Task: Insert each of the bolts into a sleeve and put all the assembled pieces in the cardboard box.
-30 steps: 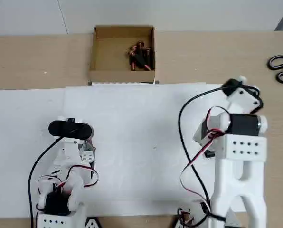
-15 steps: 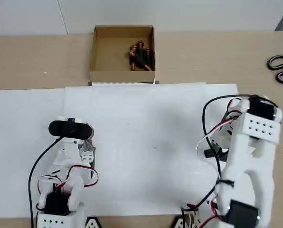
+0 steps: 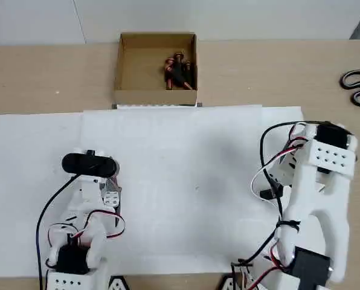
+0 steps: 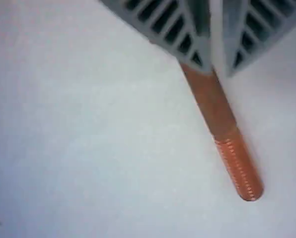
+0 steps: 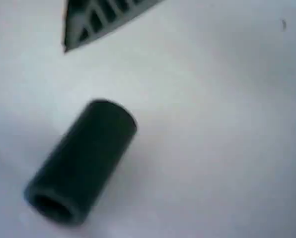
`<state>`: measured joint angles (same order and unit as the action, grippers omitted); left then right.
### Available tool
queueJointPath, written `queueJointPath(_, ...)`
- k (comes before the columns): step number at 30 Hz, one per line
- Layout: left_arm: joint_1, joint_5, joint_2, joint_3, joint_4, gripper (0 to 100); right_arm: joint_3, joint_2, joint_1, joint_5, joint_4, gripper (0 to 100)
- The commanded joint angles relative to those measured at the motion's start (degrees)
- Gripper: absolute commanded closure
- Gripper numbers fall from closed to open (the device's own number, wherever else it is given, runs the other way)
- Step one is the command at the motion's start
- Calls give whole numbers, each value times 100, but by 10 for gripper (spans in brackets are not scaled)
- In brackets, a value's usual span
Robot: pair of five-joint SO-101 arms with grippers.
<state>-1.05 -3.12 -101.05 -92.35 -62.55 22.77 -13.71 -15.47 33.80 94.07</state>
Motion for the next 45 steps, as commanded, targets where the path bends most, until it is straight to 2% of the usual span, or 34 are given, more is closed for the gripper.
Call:
queueJointPath(1, 9, 18, -62, 22, 18, 994, -53, 13, -4, 62, -374, 800)
queueJointPath(4, 9, 18, -62, 22, 18, 994, -35, 22, 13, 35, -681, 828)
queueJointPath(8, 9, 18, -62, 22, 18, 994, -35, 31, 31, 26, -857, 809)
queueJointPath(13, 9, 18, -62, 22, 18, 994, -18, 31, 382, 97, -813, 763)
queueJointPath(20, 9, 18, -62, 22, 18, 994, -18, 31, 787, 519, -936, 764)
queueJointPath(45, 9, 18, -62, 22, 18, 994, 132, 1543, 813, 633, -1631, 765)
